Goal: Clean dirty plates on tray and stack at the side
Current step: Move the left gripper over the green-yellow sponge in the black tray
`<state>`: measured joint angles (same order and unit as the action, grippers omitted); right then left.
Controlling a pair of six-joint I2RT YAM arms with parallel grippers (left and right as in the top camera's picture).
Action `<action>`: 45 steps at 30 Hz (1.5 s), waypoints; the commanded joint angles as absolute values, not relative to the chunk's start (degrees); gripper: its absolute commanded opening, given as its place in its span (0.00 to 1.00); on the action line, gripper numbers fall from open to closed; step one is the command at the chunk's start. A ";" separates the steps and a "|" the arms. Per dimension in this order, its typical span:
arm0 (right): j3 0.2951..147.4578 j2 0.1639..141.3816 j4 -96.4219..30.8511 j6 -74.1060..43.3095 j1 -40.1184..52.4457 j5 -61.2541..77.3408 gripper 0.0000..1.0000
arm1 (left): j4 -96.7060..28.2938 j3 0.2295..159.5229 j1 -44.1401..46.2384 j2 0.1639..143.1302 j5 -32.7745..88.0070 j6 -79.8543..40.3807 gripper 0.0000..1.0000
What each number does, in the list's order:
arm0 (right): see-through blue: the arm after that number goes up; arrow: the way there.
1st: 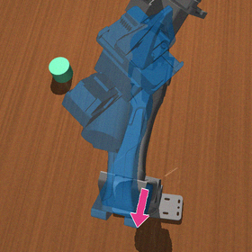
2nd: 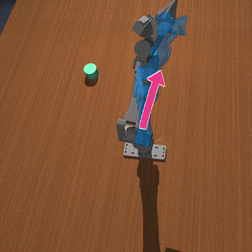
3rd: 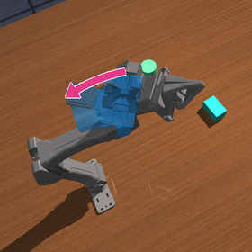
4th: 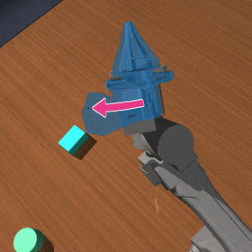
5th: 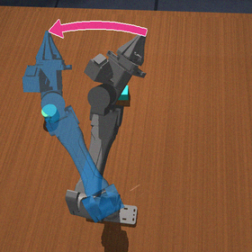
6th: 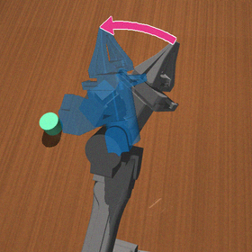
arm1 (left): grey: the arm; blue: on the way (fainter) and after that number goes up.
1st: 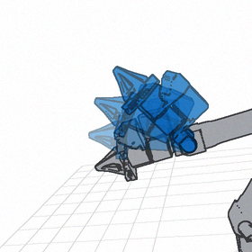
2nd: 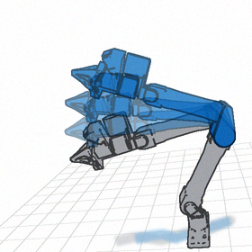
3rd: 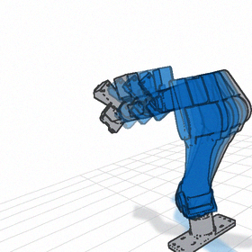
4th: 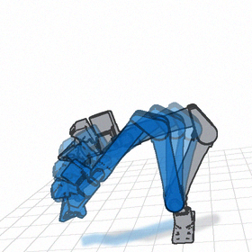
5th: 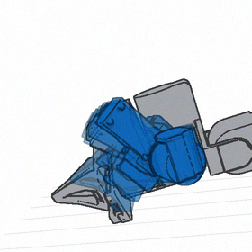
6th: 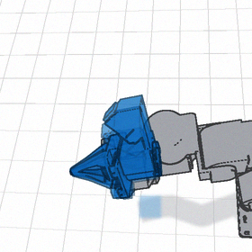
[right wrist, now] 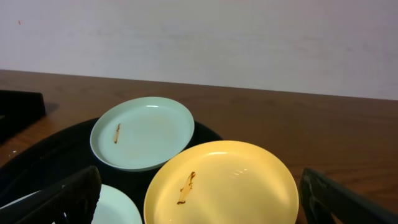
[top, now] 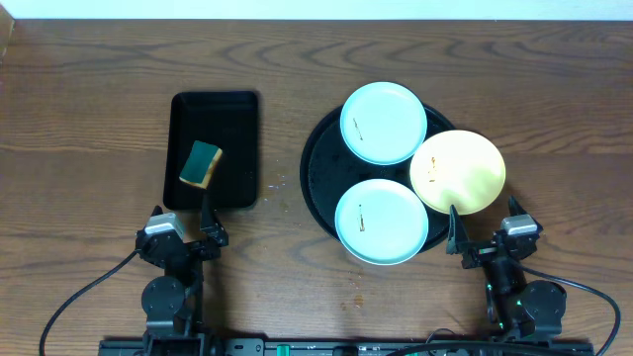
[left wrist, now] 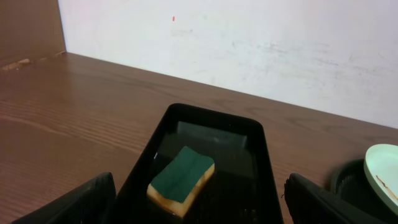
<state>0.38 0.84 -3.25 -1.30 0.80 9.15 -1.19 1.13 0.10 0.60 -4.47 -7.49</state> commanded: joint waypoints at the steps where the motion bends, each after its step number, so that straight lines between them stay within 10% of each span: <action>1: 0.32 0.64 -3.49 -2.11 0.36 8.99 0.99 | -3.64 0.23 0.08 0.23 -6.22 -7.42 0.87; 36: 0.32 0.64 -3.49 -2.09 0.36 8.99 0.99 | -1.67 2.68 0.08 0.30 -3.75 -7.60 0.87; 45: 0.32 0.64 -3.49 -2.11 0.36 8.99 0.99 | -30.13 36.27 0.08 15.42 3.09 -6.79 0.87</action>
